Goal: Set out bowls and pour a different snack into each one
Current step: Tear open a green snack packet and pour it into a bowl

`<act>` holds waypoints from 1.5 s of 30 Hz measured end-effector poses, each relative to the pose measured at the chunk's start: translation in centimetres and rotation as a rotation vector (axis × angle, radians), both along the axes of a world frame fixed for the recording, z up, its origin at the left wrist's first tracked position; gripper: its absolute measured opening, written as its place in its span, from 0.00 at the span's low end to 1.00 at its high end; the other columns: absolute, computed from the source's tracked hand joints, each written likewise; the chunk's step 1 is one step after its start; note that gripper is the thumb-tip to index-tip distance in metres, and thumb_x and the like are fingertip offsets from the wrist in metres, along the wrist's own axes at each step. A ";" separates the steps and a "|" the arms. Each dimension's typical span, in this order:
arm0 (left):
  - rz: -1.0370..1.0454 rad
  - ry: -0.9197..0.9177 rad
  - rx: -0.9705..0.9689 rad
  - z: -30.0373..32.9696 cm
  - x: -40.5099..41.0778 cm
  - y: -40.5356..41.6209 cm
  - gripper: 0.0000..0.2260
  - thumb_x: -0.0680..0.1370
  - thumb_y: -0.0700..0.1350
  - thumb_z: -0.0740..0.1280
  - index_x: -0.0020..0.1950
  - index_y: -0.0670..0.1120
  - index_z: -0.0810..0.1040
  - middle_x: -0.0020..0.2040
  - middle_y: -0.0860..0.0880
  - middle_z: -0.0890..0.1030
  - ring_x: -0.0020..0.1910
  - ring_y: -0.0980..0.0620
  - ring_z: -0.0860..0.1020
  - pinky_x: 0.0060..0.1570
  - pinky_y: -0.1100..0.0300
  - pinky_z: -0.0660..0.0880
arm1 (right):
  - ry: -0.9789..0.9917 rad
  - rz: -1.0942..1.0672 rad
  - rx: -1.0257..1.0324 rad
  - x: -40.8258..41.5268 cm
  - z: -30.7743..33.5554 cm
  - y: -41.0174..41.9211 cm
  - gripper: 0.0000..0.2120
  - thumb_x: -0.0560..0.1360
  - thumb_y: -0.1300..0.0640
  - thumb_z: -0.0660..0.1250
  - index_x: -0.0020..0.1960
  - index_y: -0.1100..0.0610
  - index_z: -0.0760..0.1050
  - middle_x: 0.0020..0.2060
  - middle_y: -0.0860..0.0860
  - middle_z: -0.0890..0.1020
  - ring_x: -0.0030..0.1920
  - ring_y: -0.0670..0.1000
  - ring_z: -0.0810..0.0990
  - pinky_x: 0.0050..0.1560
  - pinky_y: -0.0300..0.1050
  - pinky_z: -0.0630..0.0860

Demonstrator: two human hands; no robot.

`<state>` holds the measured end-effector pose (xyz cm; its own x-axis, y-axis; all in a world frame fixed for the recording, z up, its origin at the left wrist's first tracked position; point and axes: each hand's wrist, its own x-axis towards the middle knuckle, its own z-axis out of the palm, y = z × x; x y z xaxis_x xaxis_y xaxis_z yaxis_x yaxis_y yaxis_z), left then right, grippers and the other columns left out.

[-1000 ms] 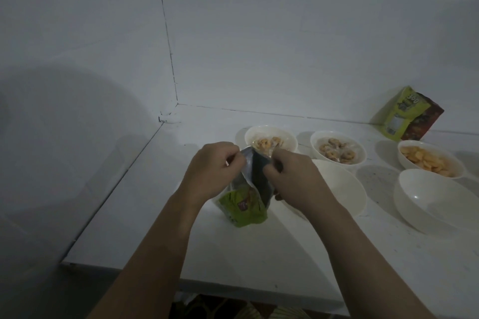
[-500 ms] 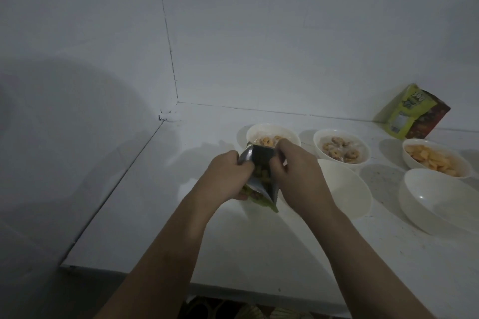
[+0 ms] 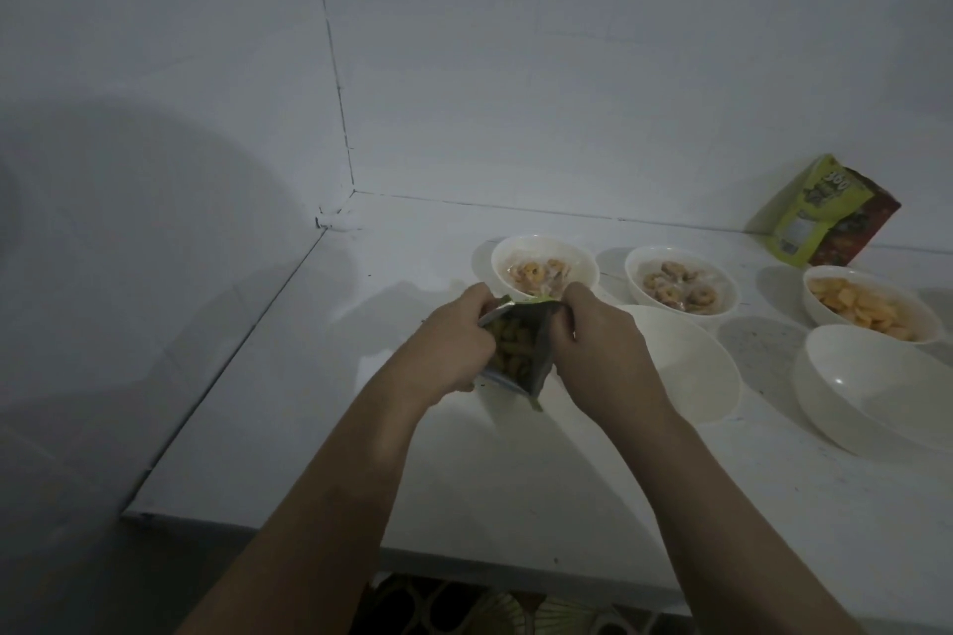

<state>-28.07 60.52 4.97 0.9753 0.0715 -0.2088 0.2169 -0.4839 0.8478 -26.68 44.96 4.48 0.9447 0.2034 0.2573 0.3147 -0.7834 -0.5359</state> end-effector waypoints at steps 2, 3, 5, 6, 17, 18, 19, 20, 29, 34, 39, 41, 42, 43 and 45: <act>0.010 0.065 -0.032 0.1 -0.1 0.0 0.13 0.77 0.37 0.60 0.57 0.51 0.65 0.53 0.46 0.74 0.53 0.45 0.76 0.48 0.48 0.82 | 0.006 -0.005 0.039 -0.1 0.1 0.0 0.10 0.82 0.57 0.54 0.42 0.58 0.65 0.33 0.51 0.75 0.35 0.55 0.77 0.32 0.49 0.68; 0.008 0.089 -0.081 0.2 -0.2 0.0 0.16 0.77 0.37 0.62 0.60 0.52 0.63 0.53 0.47 0.73 0.54 0.45 0.76 0.49 0.47 0.82 | 0.009 -0.008 0.057 -0.1 0.1 0.0 0.10 0.82 0.57 0.54 0.42 0.58 0.66 0.34 0.52 0.76 0.36 0.57 0.78 0.35 0.52 0.73; -0.029 0.140 -0.177 0.3 -0.5 -0.3 0.25 0.76 0.35 0.65 0.64 0.55 0.58 0.57 0.47 0.73 0.57 0.43 0.76 0.48 0.46 0.82 | 0.028 -0.013 0.089 -0.2 0.1 0.0 0.10 0.82 0.56 0.53 0.44 0.59 0.67 0.35 0.53 0.77 0.37 0.57 0.79 0.39 0.57 0.79; -0.045 0.157 -0.215 0.3 -0.6 -0.4 0.29 0.75 0.33 0.65 0.65 0.58 0.57 0.59 0.45 0.73 0.57 0.43 0.77 0.47 0.46 0.82 | 0.048 -0.014 0.107 -0.3 0.0 0.1 0.10 0.82 0.55 0.53 0.45 0.58 0.68 0.36 0.53 0.77 0.38 0.57 0.79 0.39 0.59 0.80; -0.019 0.132 -0.446 -0.2 -1.3 0.9 0.36 0.77 0.27 0.58 0.72 0.62 0.54 0.72 0.43 0.62 0.62 0.39 0.75 0.55 0.42 0.79 | 0.663 0.011 0.215 -0.7 0.6 -0.5 0.13 0.80 0.60 0.54 0.63 0.57 0.69 0.53 0.57 0.78 0.39 0.60 0.86 0.45 0.57 0.84; -0.023 0.132 -0.480 -0.2 -1.3 1.2 0.36 0.76 0.26 0.57 0.72 0.62 0.55 0.73 0.42 0.62 0.63 0.37 0.75 0.55 0.41 0.78 | 0.675 0.005 0.241 -0.7 0.7 -0.6 0.13 0.80 0.61 0.53 0.63 0.58 0.70 0.52 0.58 0.79 0.39 0.60 0.86 0.45 0.58 0.84; -0.032 0.137 -0.510 -0.2 -1.3 1.5 0.35 0.76 0.26 0.57 0.72 0.61 0.57 0.72 0.41 0.63 0.63 0.36 0.75 0.55 0.40 0.78 | 0.684 0.003 0.271 -0.9 0.8 -0.6 0.14 0.81 0.62 0.52 0.63 0.59 0.71 0.53 0.58 0.79 0.41 0.61 0.86 0.45 0.57 0.84; -0.040 0.148 -0.534 -0.4 -1.4 1.7 0.34 0.76 0.27 0.57 0.71 0.60 0.59 0.71 0.41 0.65 0.62 0.36 0.75 0.55 0.39 0.78 | 0.689 0.005 0.304 -1.1 1.0 -0.5 0.15 0.81 0.62 0.51 0.63 0.59 0.72 0.54 0.59 0.79 0.42 0.60 0.86 0.44 0.55 0.85; 0.101 0.238 -0.626 -2.8 0.3 2.1 0.32 0.77 0.70 0.50 0.74 0.54 0.64 0.72 0.46 0.70 0.70 0.39 0.68 0.67 0.38 0.66 | 0.577 0.005 0.440 -2.5 2.4 -1.1 0.14 0.84 0.55 0.52 0.62 0.56 0.74 0.52 0.58 0.81 0.40 0.57 0.85 0.38 0.50 0.85; 0.300 0.142 -0.667 -5.5 0.8 0.1 0.23 0.84 0.57 0.52 0.71 0.45 0.71 0.67 0.44 0.75 0.66 0.43 0.73 0.66 0.46 0.71 | 0.475 0.080 0.451 -3.6 4.4 -0.7 0.14 0.84 0.47 0.52 0.57 0.52 0.73 0.50 0.56 0.81 0.40 0.58 0.85 0.41 0.57 0.84; 0.421 -0.024 -0.797 -6.3 1.5 -0.1 0.16 0.81 0.43 0.55 0.58 0.34 0.77 0.57 0.36 0.80 0.56 0.37 0.79 0.54 0.46 0.78 | 0.371 0.097 0.358 -4.4 5.4 -0.8 0.17 0.83 0.43 0.52 0.59 0.48 0.76 0.46 0.49 0.81 0.38 0.52 0.84 0.38 0.51 0.84; 0.444 -0.053 -0.867 -6.2 1.7 -0.3 0.13 0.80 0.42 0.55 0.55 0.39 0.77 0.52 0.37 0.78 0.51 0.39 0.78 0.48 0.48 0.77 | 0.385 0.114 0.373 -4.5 5.4 -1.0 0.15 0.82 0.43 0.56 0.62 0.47 0.76 0.46 0.48 0.82 0.37 0.51 0.85 0.39 0.50 0.84; 0.456 -0.061 -0.889 -6.1 1.8 -0.4 0.12 0.81 0.42 0.55 0.55 0.40 0.76 0.50 0.38 0.77 0.50 0.41 0.77 0.46 0.50 0.76 | 0.389 0.140 0.343 -4.4 5.5 -1.3 0.14 0.81 0.45 0.59 0.64 0.46 0.74 0.46 0.47 0.83 0.37 0.50 0.85 0.38 0.48 0.84; 0.467 -0.070 -0.902 -6.1 2.0 -0.5 0.11 0.81 0.42 0.54 0.54 0.40 0.75 0.49 0.38 0.76 0.49 0.42 0.76 0.43 0.53 0.76 | 0.397 0.176 0.293 -4.3 5.5 -1.6 0.15 0.80 0.48 0.62 0.67 0.44 0.72 0.46 0.47 0.83 0.38 0.49 0.85 0.38 0.46 0.84; 0.475 -0.087 -0.924 -6.1 2.5 -0.5 0.11 0.81 0.42 0.54 0.48 0.41 0.74 0.44 0.40 0.76 0.44 0.43 0.77 0.36 0.57 0.76 | 0.437 0.238 0.217 -4.1 5.5 -2.1 0.25 0.77 0.57 0.65 0.71 0.41 0.66 0.47 0.46 0.83 0.40 0.47 0.85 0.38 0.44 0.84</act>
<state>-25.59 59.98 -1.17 0.9030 0.2996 -0.3078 0.1360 0.4803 0.8665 -30.74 42.82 9.94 0.9073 0.4109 -0.0889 0.1820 -0.5746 -0.7979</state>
